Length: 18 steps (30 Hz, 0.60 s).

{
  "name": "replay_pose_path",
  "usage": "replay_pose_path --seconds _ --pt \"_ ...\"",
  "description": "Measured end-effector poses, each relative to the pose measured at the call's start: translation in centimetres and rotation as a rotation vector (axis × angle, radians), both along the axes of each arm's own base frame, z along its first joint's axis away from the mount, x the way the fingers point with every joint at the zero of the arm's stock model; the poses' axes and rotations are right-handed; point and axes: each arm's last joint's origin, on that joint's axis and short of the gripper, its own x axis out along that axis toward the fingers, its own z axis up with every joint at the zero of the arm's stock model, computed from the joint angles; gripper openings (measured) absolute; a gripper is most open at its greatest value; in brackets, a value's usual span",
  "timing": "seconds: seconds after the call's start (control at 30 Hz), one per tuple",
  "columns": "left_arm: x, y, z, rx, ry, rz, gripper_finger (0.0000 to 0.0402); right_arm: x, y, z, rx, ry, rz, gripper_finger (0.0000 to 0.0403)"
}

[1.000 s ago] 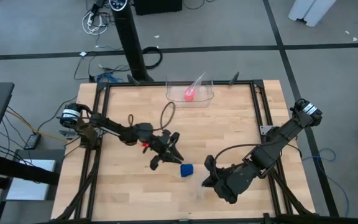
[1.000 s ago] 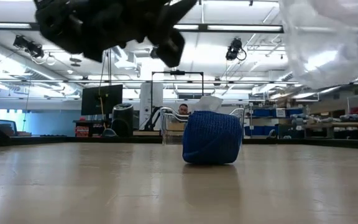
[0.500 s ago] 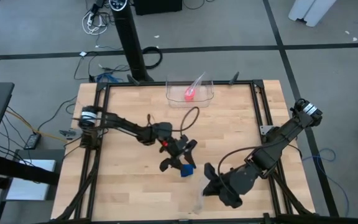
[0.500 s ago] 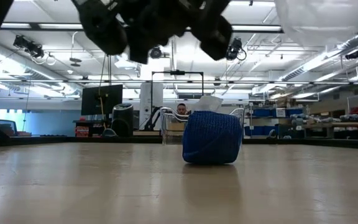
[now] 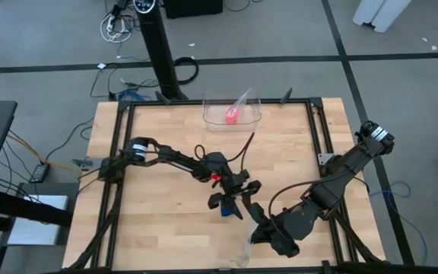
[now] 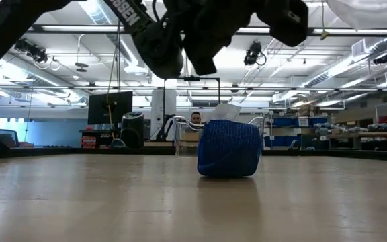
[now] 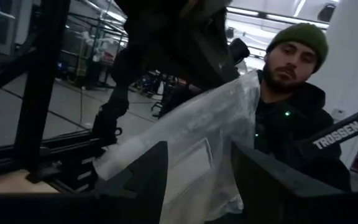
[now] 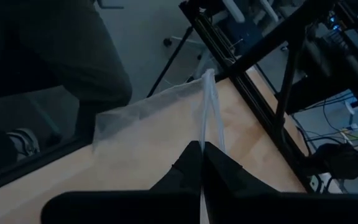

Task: Roll bandage
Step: Put the blue bandage into the transparent zip bag

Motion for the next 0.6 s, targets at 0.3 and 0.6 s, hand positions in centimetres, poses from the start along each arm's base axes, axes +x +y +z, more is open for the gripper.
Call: replay_pose_path --seconds 0.3,0.6 --pt "1.2 -0.1 -1.0 0.028 0.016 -0.024 0.0173 -0.1 0.3 0.2 -0.008 -0.034 0.024 0.0" --pt "1.1 1.4 -2.4 0.05 0.081 0.006 0.0168 -0.1 0.5 0.4 -0.013 -0.054 0.035 0.0"
